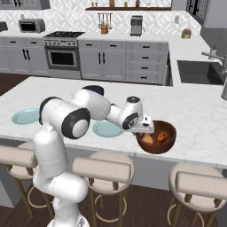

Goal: Pick the chicken drumstick and squash from their plates and place them in the bowl. Then put the bowl in the fridge.

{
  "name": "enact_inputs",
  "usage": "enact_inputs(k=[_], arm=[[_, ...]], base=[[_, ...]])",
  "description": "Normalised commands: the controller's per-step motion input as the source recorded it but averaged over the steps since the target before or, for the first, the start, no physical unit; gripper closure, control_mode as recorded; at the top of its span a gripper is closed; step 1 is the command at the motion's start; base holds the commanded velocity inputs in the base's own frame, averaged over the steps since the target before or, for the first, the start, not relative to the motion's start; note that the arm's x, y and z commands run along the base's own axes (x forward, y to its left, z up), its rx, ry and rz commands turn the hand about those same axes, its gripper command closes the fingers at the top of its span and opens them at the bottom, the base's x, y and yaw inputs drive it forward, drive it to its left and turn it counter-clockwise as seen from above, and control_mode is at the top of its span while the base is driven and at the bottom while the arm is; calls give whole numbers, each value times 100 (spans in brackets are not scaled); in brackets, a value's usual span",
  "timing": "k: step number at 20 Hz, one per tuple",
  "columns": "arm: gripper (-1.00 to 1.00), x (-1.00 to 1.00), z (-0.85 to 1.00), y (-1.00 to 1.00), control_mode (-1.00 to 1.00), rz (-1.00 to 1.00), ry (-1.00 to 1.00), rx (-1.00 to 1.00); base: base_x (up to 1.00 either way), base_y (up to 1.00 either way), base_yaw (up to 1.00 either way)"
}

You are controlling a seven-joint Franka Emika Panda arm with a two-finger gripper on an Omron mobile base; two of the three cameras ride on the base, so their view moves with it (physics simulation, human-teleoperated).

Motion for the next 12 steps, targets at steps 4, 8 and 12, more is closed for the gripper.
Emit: enact_inputs(k=[4, 8, 12], arm=[[100, -30, 22, -3, -100, 3, 0, 0], [100, -68, 91, 23, -100, 17, -4, 0], [100, -48, 91, 50, -100, 23, -4, 0]], base=[[0, 0, 0], [0, 0, 0], [0, 0, 0]])
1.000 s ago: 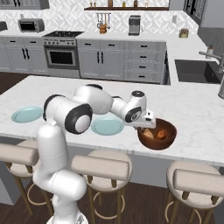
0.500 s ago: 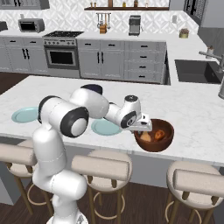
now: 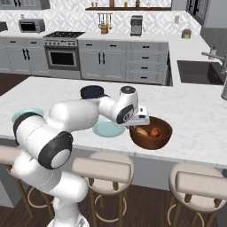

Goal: Pick the chicken drumstick and squash from their plates and place them in the bowl. Then put the bowl in the fridge.

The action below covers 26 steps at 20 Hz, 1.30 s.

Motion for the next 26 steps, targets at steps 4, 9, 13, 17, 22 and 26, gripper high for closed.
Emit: enact_inputs(k=[4, 9, 13, 17, 22, 26], arm=[[100, -41, 80, 64, -100, 36, -7, 0], [100, -55, 69, 56, -100, 47, -10, 0], [100, -75, 66, 32, -100, 49, -13, 0], [100, -99, 51, 55, -100, 44, -5, -7], [100, -74, 36, 89, -100, 41, 0, -14], [100, -73, 27, 55, -100, 39, 0, -9]], base=[[0, 0, 0], [0, 0, 0], [0, 0, 0], [0, 0, 0], [0, 0, 0], [0, 0, 0]])
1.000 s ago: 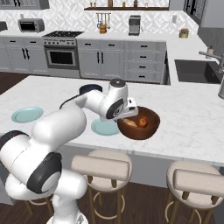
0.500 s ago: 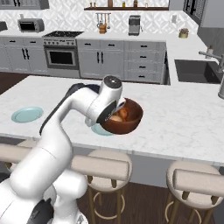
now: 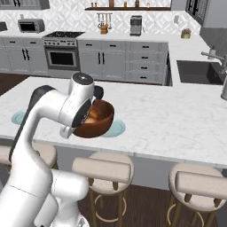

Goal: Pick the chicken drumstick and squash from their plates and place them in the bowl. Then put the bowl in the fridge.

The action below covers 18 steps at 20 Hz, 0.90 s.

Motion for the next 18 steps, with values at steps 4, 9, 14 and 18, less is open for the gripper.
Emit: enact_inputs(k=[4, 9, 14, 18], arm=[[100, -63, 26, 52, -100, 16, 3, -11], [100, -9, 41, 21, -100, 0, 9, -5], [100, -15, 44, -37, -100, 0, 5, 13], [100, -15, 3, -7, -100, 0, 0, 2]], base=[[0, 0, 0], [0, 0, 0], [0, 0, 0], [0, 0, 0]])
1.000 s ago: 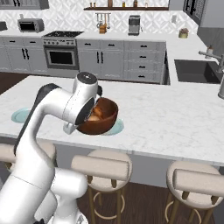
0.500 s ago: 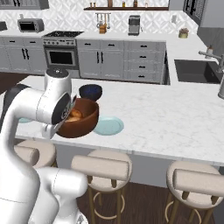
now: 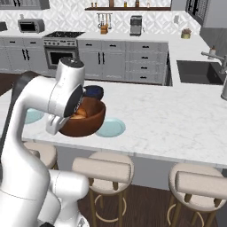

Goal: Pick the chicken drumstick and squash from their plates and place them in the bowl. Then put the bowl in the fridge.

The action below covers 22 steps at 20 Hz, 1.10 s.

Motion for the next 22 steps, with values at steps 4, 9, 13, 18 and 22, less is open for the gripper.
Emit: enact_inputs(k=[4, 9, 13, 18, 22], arm=[[100, -34, 0, 21, -100, 0, -6, -3], [100, -44, 1, 9, -100, 0, -9, -1], [100, -22, 3, 0, -100, 0, -1, 0], [100, -5, 0, 0, 100, 0, 0, 0], [100, 0, 0, 0, 100, 0, 0, 0]], base=[[0, 0, 0], [0, 0, 0], [0, 0, 0], [-17, 9, 0], [-47, 63, 0]])
